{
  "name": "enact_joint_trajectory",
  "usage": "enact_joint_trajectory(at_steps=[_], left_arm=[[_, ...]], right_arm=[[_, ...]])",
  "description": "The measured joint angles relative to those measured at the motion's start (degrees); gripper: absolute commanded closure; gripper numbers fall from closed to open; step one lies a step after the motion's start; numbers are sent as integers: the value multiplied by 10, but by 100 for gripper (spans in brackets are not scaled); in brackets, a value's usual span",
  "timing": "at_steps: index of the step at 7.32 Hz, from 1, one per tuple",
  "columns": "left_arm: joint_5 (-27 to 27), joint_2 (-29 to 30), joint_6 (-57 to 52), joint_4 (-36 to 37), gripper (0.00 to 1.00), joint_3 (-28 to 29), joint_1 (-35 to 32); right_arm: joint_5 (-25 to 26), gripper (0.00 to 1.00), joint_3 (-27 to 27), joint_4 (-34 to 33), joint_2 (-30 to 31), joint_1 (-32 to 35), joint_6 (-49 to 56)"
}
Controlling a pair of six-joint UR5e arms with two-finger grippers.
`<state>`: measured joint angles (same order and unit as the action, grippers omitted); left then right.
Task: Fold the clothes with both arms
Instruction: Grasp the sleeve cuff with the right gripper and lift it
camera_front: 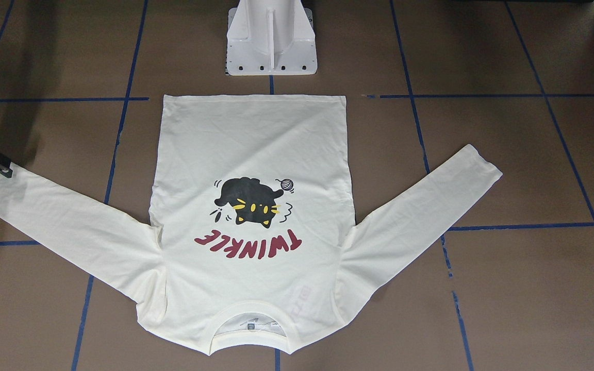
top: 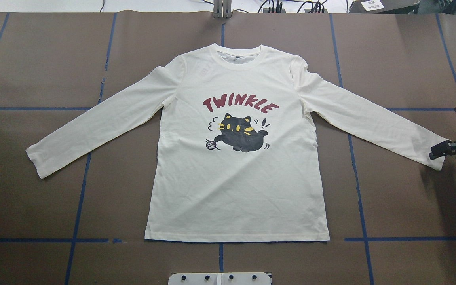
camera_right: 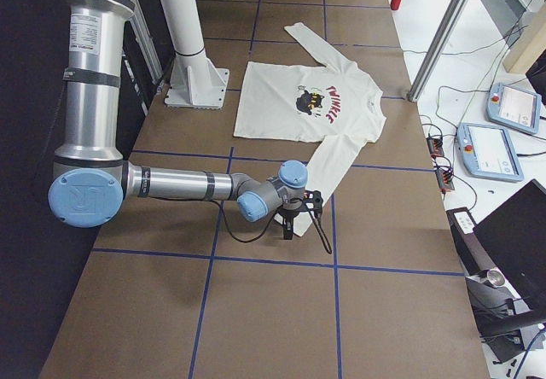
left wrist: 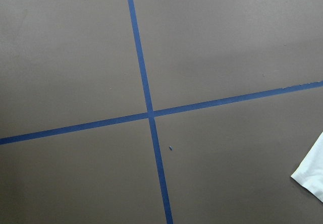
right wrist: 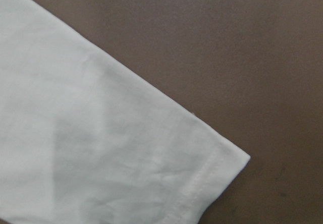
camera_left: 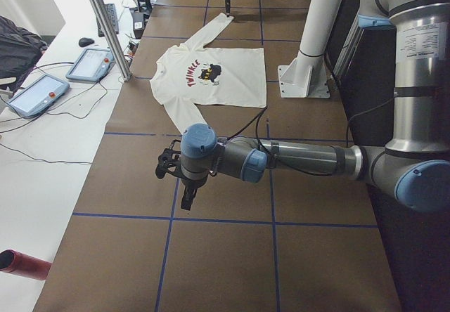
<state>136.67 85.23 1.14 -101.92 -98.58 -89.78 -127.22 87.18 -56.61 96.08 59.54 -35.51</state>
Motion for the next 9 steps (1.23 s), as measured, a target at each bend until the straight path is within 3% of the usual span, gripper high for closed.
enact_joint_trajectory(at_steps=[1, 2, 3, 9], left_arm=[[0, 0, 0, 0, 0, 0, 0], [0, 0, 0, 0, 0, 0, 0], [0, -1, 0, 0, 0, 1, 0], [1, -1, -2, -1, 0, 2, 0]], right_arm=[[0, 65, -2, 0, -1, -2, 0], [-1, 90, -2, 0, -1, -3, 1], [-2, 100, -1, 0, -2, -3, 1], [-5, 100, 49, 0, -10, 2, -1]])
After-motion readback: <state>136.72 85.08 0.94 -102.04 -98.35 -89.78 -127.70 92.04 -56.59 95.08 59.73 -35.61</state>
